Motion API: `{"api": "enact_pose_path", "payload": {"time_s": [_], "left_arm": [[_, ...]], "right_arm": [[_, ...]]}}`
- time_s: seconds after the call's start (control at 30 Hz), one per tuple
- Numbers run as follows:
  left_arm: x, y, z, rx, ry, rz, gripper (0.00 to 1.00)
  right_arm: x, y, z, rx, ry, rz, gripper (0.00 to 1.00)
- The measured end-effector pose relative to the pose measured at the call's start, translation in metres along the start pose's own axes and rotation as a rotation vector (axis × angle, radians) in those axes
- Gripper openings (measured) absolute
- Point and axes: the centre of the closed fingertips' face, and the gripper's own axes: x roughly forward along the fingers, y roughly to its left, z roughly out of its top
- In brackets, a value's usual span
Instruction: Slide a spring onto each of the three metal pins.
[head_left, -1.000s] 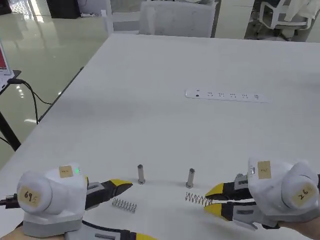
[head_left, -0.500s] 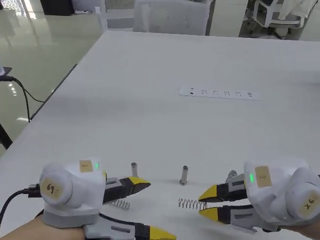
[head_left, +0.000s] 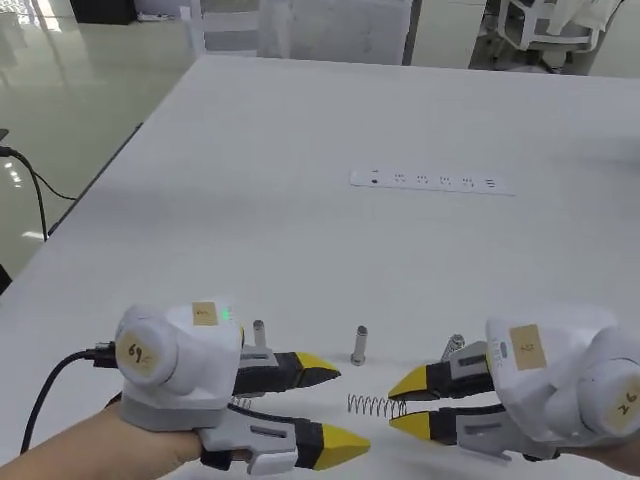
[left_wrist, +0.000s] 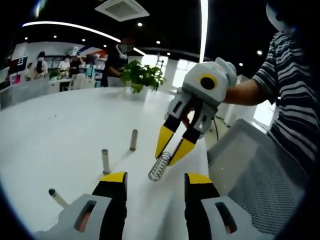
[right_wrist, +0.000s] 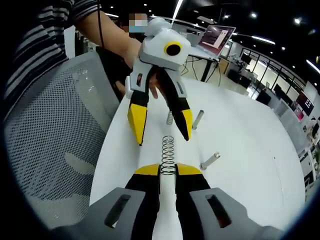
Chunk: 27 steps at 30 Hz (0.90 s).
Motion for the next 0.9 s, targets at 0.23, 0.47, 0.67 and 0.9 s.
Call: {"api": "enact_pose_path", "payload": {"time_s": [0.23,0.47,0.67,0.9], "left_arm": [[0.006,-0.005,0.005,0.013,-0.007,-0.041,0.21],[0.007,-0.008,0.006,0.047,-0.005,-0.055,0.06],[0.005,-0.011,0.004,0.088,0.004,-0.070,0.03],[0.003,-0.014,0.005,0.115,0.012,-0.098,0.02]], "right_arm": [[-0.002,0.000,0.004,0.001,-0.010,0.004,0.08],[-0.004,0.002,0.006,-0.001,-0.015,0.009,0.08],[-0.004,0.002,0.006,0.002,-0.017,0.010,0.08],[-0.005,0.005,0.008,0.060,-0.038,0.017,0.08]]}}
